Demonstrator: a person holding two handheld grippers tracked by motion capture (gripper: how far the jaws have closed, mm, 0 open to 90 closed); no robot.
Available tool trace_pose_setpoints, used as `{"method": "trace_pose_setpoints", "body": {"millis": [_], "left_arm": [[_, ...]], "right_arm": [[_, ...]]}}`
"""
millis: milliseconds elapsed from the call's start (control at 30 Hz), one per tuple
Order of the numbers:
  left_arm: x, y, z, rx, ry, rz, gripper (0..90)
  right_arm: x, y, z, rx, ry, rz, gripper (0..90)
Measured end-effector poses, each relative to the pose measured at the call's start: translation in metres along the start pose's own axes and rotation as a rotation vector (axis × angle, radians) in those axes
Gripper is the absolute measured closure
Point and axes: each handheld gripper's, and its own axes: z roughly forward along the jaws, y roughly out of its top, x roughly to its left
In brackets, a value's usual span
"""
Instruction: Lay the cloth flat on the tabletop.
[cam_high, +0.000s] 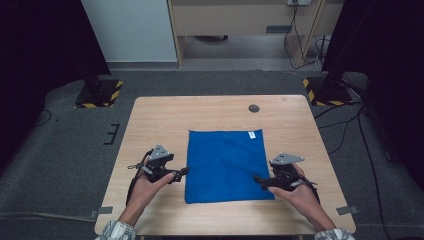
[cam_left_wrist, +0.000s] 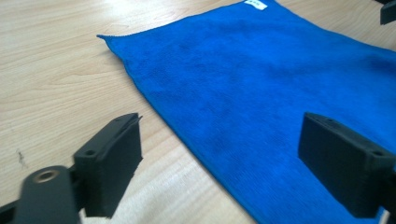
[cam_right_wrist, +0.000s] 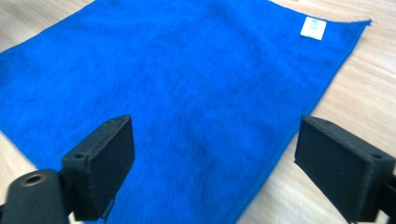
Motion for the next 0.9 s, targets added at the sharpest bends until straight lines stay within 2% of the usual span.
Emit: {"method": "trace_pose_setpoints", "body": {"millis": [167,200,267,367,467,600,667,900], "left_arm": [[0.003,0.012,0.009,0.019,-0.002,0.009,7.5],[0.003,0.014,0.012,0.030,0.000,0.021,7.3],[0.001,0.020,0.015,0.047,-0.004,0.046,7.2],[0.001,0.027,0.020,0.052,-0.012,0.054,7.1],[0.002,0.035,0.022,0.051,-0.008,0.054,7.1],[0.006,0.046,0.022,0.030,-0.028,0.037,7.0],[0.009,0.050,0.022,0.040,-0.024,0.042,7.1],[0.016,0.054,0.023,0.048,-0.019,0.031,7.1]], "right_arm": [[0.005,0.011,0.009,-0.024,0.002,0.005,9.5],[0.007,0.013,0.011,-0.026,0.003,0.010,9.5],[0.011,0.018,0.015,-0.025,0.001,-0.007,9.4],[0.020,0.025,0.021,-0.026,0.012,-0.027,9.4],[0.028,0.032,0.028,-0.019,0.030,-0.046,9.9],[0.037,0.040,0.038,-0.011,0.044,-0.065,11.4],[0.042,0.042,0.041,-0.012,0.052,-0.071,12.0],[0.055,0.046,0.050,-0.008,0.082,-0.087,13.6]]}}
